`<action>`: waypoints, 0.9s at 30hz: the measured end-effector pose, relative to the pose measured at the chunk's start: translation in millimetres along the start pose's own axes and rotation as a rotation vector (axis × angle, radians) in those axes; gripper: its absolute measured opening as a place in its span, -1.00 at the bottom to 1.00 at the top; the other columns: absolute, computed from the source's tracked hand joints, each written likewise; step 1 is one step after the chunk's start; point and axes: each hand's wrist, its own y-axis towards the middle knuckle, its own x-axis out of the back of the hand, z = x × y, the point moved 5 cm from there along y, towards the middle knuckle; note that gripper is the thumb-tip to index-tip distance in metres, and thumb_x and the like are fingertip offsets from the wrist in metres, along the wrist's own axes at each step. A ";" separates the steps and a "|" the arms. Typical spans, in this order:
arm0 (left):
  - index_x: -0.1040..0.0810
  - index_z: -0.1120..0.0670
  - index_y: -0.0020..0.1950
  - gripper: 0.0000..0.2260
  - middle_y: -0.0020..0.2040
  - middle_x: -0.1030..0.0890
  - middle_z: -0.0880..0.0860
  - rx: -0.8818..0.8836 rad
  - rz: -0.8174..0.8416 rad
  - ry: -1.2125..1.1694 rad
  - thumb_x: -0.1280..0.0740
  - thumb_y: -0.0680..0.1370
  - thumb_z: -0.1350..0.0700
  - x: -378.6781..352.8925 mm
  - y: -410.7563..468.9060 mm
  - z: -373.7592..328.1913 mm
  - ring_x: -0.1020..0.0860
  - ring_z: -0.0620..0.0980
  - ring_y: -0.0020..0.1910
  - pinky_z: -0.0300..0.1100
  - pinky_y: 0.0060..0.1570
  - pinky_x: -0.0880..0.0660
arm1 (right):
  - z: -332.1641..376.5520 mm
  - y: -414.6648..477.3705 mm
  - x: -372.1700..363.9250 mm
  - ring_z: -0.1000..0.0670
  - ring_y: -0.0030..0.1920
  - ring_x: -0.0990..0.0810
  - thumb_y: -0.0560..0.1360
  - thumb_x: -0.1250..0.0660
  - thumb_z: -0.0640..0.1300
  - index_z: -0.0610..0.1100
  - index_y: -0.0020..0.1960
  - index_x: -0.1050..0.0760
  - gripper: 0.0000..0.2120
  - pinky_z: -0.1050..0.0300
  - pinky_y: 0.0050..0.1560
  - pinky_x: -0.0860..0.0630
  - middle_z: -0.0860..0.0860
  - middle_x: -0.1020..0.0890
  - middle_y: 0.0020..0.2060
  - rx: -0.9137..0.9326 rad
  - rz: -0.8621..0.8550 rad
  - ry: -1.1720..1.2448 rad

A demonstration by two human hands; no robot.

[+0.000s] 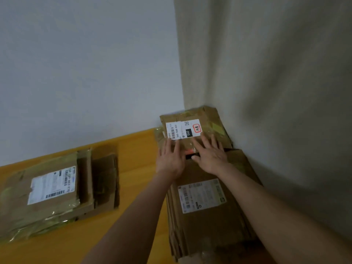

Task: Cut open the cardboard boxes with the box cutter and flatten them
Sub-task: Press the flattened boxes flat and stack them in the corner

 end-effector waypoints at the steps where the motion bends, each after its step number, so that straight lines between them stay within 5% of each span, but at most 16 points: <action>1: 0.04 0.02 0.60 -0.48 0.60 0.09 0.12 0.027 0.043 -0.038 0.03 0.68 -0.11 -8.2 0.2 1.3 0.02 0.14 0.57 0.05 0.52 0.02 | -1.0 6.9 -7.1 -0.20 0.52 0.32 0.63 -0.02 0.19 0.16 0.56 0.23 -0.38 -0.22 0.51 0.19 0.02 0.27 0.55 -0.003 0.051 -0.011; 4: 0.01 0.02 0.60 -0.48 0.60 0.06 0.10 0.013 0.133 -0.028 0.03 0.68 -0.12 -22.7 -9.2 -1.2 -0.04 0.13 0.56 0.01 0.50 -0.02 | -7.4 15.3 -26.3 -0.20 0.53 0.30 0.63 0.04 0.20 0.18 0.55 0.24 -0.42 -0.27 0.49 0.18 0.03 0.26 0.55 -0.015 0.157 -0.033; 8: -0.04 -0.03 0.60 -0.50 0.60 0.00 0.08 0.026 -0.019 -0.054 -0.03 0.67 -0.08 4.3 -24.1 14.3 -0.09 0.14 0.55 0.04 0.50 -0.11 | 5.1 13.9 -8.7 -0.20 0.54 0.23 0.62 0.06 0.22 0.11 0.57 0.17 -0.41 -0.28 0.49 0.15 -0.01 0.20 0.56 -0.038 -0.001 -0.040; 12: -0.10 0.02 0.58 -0.52 0.60 -0.02 0.12 0.100 -0.192 -0.027 -0.07 0.67 -0.03 50.7 -53.2 67.2 -0.03 0.10 0.57 0.00 0.50 -0.06 | 82.6 5.8 18.0 -0.16 0.55 0.21 0.62 0.04 0.20 0.02 0.58 0.11 -0.39 -0.17 0.52 0.15 -0.05 0.14 0.57 0.088 -0.181 -0.019; 16: -0.07 0.06 0.59 -0.49 0.60 -0.02 0.14 0.208 -0.316 -0.041 -0.10 0.66 -0.01 89.6 -90.8 148.5 0.03 0.08 0.58 0.00 0.51 0.01 | 189.2 -11.5 14.8 -0.15 0.55 0.19 0.60 0.02 0.25 0.03 0.58 0.15 -0.34 -0.15 0.53 0.11 -0.04 0.15 0.57 0.237 -0.144 0.078; 21: 0.06 0.05 0.60 -0.38 0.60 0.05 0.14 0.510 -0.364 -0.049 -0.09 0.64 -0.17 116.5 -148.2 278.7 0.03 0.12 0.57 0.09 0.50 0.04 | 296.0 -27.6 -34.6 -0.16 0.56 0.10 0.46 -0.20 0.38 -0.04 0.58 0.22 -0.04 -0.17 0.50 -0.04 -0.05 0.12 0.57 0.166 0.076 0.380; 27: -0.02 0.11 0.57 -0.05 0.53 -0.13 0.26 0.973 -0.277 -0.553 -0.31 0.41 -0.40 91.1 -192.5 427.4 -0.12 0.26 0.51 0.25 0.44 -0.13 | 356.3 -13.5 -82.5 -0.19 0.53 -0.06 0.36 -0.41 0.30 -0.08 0.56 0.29 0.14 -0.23 0.46 -0.17 -0.10 -0.06 0.55 -0.038 0.163 0.590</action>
